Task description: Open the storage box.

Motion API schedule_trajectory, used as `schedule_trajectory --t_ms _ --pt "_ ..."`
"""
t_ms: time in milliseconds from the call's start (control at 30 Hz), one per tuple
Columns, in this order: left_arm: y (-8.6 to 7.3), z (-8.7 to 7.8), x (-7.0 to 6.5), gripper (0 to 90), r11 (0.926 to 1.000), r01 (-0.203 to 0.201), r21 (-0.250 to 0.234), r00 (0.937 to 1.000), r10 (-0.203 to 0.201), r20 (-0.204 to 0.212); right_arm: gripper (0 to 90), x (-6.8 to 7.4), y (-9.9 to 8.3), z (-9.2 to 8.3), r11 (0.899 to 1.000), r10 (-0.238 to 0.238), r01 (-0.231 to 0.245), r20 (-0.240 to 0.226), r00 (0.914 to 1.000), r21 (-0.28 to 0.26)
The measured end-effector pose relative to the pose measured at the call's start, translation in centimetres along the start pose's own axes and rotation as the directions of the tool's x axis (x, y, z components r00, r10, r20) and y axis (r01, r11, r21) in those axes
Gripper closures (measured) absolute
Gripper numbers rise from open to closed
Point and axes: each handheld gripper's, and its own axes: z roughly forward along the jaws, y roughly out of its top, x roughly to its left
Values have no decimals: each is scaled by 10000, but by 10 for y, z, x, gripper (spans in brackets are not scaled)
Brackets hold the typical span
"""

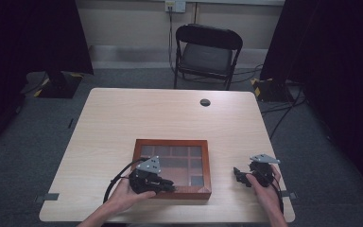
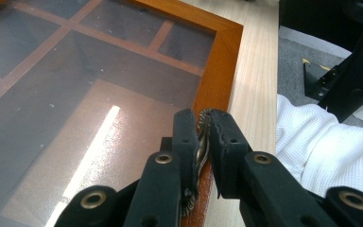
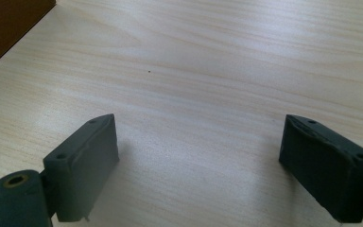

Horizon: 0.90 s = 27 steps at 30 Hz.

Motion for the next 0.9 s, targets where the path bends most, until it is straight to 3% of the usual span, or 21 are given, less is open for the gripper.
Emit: schedule_trajectory --t_ms 900 --pt "12 -14 0 812 9995 44 -316 9999 -39 147 113 0 0 0 10000 -3 3 -1 10000 3"
